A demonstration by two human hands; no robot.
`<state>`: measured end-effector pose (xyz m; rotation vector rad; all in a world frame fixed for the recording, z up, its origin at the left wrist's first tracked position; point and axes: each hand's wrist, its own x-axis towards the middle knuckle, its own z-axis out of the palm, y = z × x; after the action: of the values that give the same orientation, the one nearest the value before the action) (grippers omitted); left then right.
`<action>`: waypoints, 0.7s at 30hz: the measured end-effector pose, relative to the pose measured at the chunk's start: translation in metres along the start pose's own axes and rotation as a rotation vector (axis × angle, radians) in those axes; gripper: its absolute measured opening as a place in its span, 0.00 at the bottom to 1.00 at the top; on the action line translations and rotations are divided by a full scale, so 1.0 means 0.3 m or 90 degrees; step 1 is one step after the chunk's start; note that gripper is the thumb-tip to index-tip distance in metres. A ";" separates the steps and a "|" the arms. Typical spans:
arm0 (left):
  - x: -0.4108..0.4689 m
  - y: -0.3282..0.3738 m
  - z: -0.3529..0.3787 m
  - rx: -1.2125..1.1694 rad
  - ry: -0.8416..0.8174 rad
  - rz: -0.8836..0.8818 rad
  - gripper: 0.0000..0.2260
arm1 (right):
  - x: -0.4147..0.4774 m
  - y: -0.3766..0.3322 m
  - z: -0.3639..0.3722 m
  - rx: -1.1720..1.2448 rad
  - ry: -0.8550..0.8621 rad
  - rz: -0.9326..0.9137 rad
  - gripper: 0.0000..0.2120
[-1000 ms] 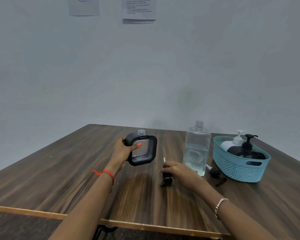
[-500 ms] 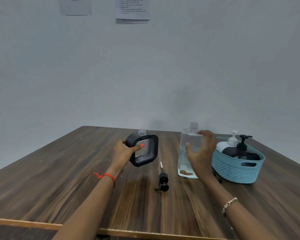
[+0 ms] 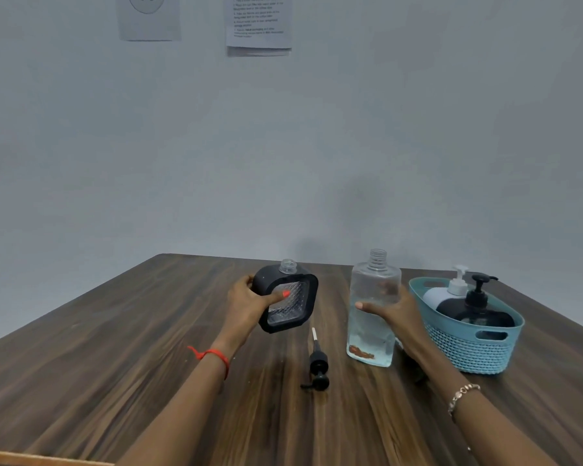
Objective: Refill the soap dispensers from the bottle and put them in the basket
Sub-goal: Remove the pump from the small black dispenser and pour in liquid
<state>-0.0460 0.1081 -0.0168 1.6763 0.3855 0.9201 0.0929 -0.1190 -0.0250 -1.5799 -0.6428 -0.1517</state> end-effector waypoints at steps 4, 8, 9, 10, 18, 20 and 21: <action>-0.004 -0.003 0.015 0.001 -0.005 0.004 0.19 | -0.027 -0.033 0.032 -0.074 0.059 -0.027 0.24; -0.006 -0.005 0.022 -0.011 -0.012 0.001 0.20 | -0.025 -0.117 0.094 -0.138 0.070 -0.076 0.28; -0.006 -0.004 0.022 -0.017 -0.012 0.002 0.20 | -0.019 -0.149 0.106 -0.162 0.062 -0.090 0.29; -0.007 -0.003 0.022 -0.022 -0.009 0.003 0.21 | -0.012 -0.179 0.115 -0.192 0.048 -0.104 0.30; -0.018 0.027 0.008 -0.048 0.031 0.019 0.20 | 0.016 -0.299 0.131 -0.455 0.019 -0.212 0.35; -0.022 0.032 0.006 -0.047 0.032 0.024 0.21 | 0.018 -0.298 0.125 -0.511 0.007 -0.221 0.35; -0.025 0.034 0.006 -0.044 0.033 0.027 0.21 | 0.018 -0.296 0.122 -0.533 0.003 -0.225 0.35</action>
<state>-0.0516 0.0985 -0.0102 1.6053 0.3496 0.9995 0.0443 -0.0843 0.0504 -2.2405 -0.9174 -0.7661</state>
